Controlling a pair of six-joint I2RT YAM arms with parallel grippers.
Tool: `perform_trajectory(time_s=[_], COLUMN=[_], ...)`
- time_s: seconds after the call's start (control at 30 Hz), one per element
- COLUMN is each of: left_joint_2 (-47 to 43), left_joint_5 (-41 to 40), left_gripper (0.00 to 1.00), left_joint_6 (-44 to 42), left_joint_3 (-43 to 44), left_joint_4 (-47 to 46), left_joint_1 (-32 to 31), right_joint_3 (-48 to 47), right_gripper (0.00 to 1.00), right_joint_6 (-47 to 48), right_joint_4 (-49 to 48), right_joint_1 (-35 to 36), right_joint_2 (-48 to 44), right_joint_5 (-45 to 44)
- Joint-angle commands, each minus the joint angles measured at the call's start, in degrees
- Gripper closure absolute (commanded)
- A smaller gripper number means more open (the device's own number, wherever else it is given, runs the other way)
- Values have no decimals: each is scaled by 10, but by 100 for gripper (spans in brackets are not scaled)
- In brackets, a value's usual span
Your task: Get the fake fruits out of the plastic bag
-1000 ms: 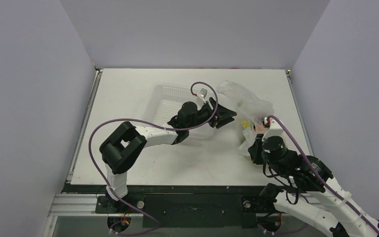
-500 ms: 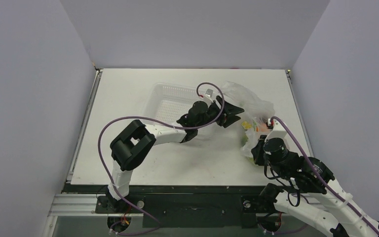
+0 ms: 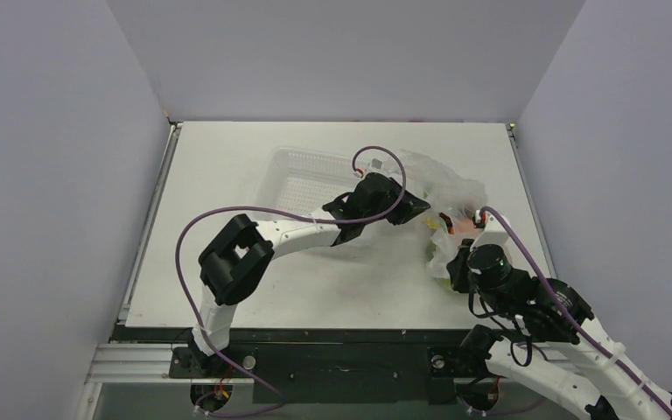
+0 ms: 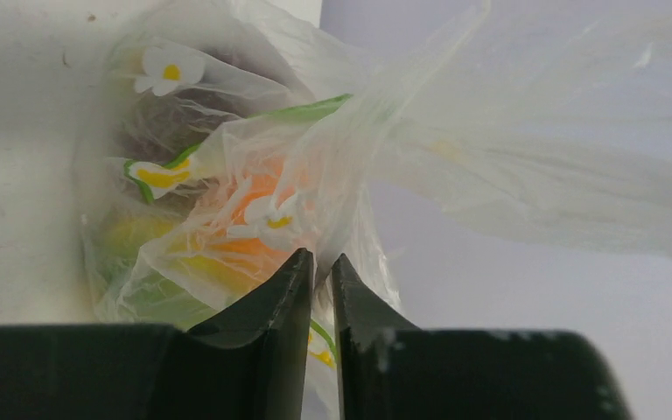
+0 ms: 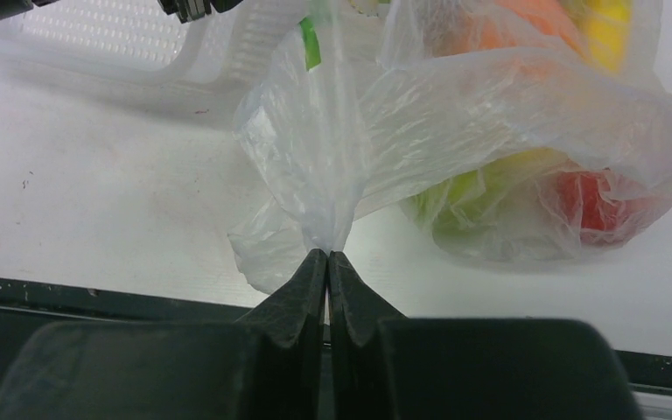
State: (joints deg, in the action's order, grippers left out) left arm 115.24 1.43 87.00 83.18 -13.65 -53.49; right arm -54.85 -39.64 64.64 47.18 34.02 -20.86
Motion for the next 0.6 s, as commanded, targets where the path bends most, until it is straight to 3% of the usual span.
perform_trajectory(time_s=[0.0,0.1,0.17,0.4,0.57], left_joint_2=[-1,-18,-36,-77,-67], left_joint_5=[-2,26,40,101,139], left_gripper=[99,100,100,100,100], left_joint_6=[-59,-122,-155,-207,-170], left_joint_3=[11,6,-8,-58,-71], left_joint_4=[22,18,6,-57,-118], left_joint_1=[4,9,13,33,44], right_joint_3=[-26,-60,-90,-195,-233], right_gripper=[94,69,60,38,32], right_joint_6=[13,23,41,114,157], right_joint_4=[-5,-14,-19,-16,-81], right_joint_1=[-4,-4,-3,-4,-4], right_joint_2=[17,29,38,68,149], right_joint_5=[-32,-54,-66,-123,-49])
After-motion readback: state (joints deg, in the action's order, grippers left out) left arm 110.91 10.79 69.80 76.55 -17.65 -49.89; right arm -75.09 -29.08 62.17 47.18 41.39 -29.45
